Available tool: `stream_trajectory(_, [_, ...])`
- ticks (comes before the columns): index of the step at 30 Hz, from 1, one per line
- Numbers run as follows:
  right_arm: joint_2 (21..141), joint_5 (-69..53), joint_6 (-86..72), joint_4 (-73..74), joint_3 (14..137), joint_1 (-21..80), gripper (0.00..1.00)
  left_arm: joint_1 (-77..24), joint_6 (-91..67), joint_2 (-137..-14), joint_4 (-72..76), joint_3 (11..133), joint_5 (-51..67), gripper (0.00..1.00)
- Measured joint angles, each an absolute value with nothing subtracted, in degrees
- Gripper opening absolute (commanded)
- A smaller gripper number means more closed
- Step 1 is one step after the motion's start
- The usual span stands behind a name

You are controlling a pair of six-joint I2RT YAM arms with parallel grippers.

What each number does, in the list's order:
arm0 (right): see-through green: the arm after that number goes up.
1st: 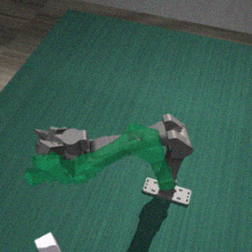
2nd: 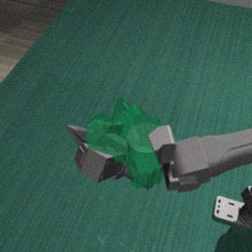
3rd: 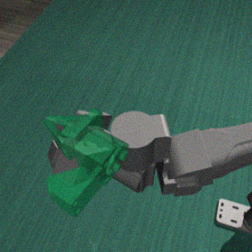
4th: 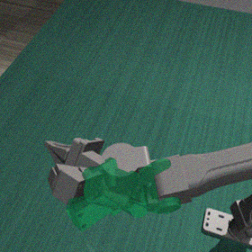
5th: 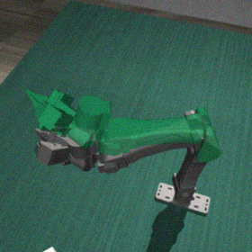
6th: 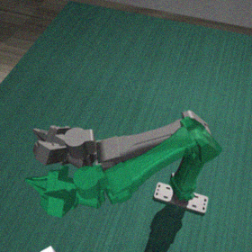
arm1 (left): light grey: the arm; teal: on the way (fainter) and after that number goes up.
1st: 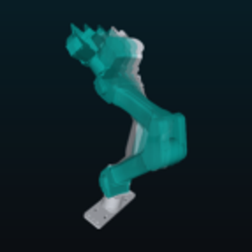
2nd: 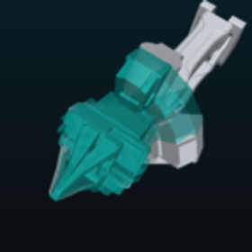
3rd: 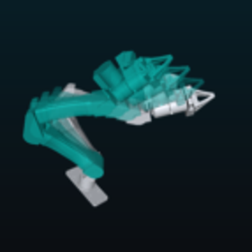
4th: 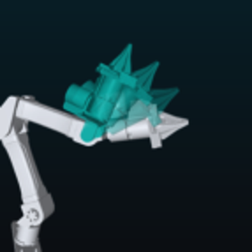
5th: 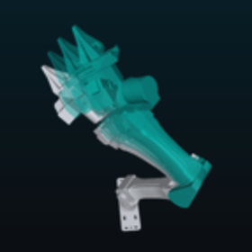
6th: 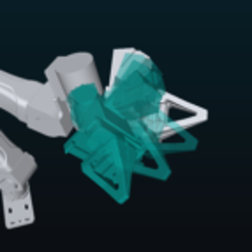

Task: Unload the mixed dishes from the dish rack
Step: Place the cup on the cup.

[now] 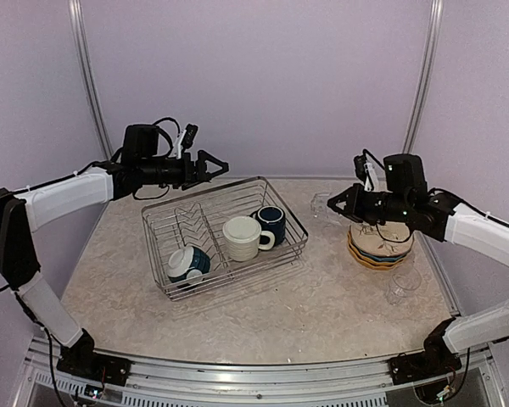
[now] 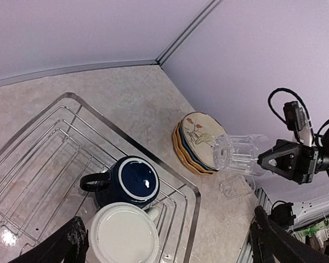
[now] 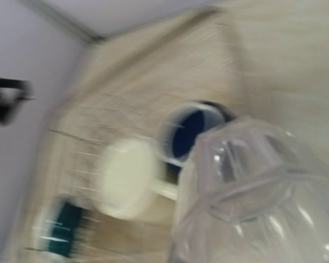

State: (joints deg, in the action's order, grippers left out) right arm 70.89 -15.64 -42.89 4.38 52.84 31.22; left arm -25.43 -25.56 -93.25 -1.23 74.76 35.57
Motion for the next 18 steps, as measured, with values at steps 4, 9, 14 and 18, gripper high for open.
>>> stream_trajectory(4, [65.67,-5.65,-38.59,27.18,58.83,31.22,0.00,-25.43,-25.21,-93.27,-5.89,75.42,33.32,0.99])
stream_trajectory(9, [61.76,3.64,-38.50,53.56,66.28,31.22,0.00,-25.98,-25.26,-94.83,-8.86,77.06,32.38,0.99])
stream_trajectory(14, [61.54,8.21,-39.97,68.84,69.80,31.22,0.00,-27.05,-25.10,-97.65,-10.39,79.50,32.03,0.99])
stream_trajectory(18, [60.42,8.45,-40.80,73.82,69.82,31.22,0.00,-27.40,-24.77,-98.30,-12.14,80.16,31.73,0.99])
